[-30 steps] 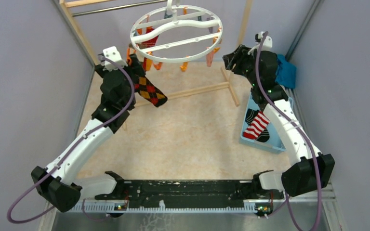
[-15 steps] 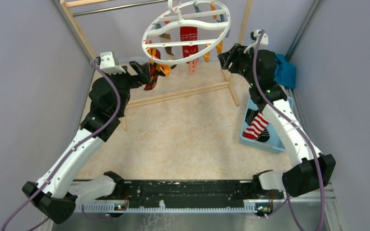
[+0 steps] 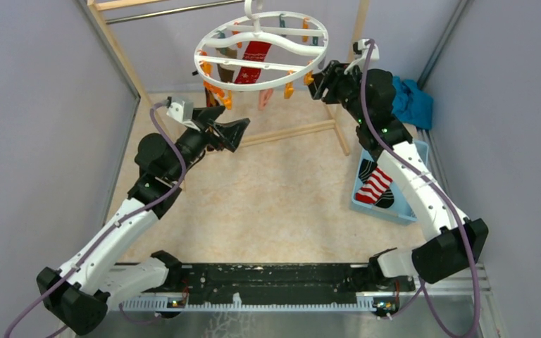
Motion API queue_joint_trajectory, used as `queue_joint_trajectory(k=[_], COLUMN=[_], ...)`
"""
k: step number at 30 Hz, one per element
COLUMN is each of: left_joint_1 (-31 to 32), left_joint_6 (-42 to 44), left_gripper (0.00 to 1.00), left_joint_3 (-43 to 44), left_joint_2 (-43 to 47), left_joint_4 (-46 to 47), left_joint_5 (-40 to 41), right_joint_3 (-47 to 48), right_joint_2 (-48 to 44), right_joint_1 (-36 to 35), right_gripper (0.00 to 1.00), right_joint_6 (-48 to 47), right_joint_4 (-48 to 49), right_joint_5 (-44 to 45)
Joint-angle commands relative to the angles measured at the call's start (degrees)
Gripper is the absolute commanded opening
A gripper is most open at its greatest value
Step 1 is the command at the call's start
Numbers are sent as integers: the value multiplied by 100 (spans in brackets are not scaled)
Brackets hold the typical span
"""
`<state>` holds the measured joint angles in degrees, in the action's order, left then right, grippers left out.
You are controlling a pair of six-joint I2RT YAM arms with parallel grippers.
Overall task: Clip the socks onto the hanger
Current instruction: Rotate the hanger at the clothesline.
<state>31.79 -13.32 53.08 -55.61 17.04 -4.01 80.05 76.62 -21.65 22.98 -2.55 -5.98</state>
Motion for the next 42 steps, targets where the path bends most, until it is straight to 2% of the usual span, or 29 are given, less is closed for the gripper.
queue_joint_trajectory(k=[1,10,24,29,36,42], left_joint_1=[40,103,610,898,917,917], left_joint_6=[49,202,351,560,1011,1255], left_gripper=[99,99,99,99,99,99], left_joint_3=[-53,185,143,203,372,515], left_joint_2=[-118,-762,-578,-588,-893,-1191], left_joint_4=[977,1796,1436,1327,1384,1465], left_joint_5=[-908,-1432,-1532,-1299,-510,-239], right_joint_3=[375,541,714,716,500,116], right_joint_2=[60,122,287,275,46,-492], right_joint_1=[-88,-195,-370,-384,-384,-384], right_gripper=[54,54,54,54,54,54], right_joint_6=[-45,-64,-105,-112,-154,-391], right_joint_4=[365,378,425,401,393,263], right_joint_5=[-123,-175,-197,-167,-154,101])
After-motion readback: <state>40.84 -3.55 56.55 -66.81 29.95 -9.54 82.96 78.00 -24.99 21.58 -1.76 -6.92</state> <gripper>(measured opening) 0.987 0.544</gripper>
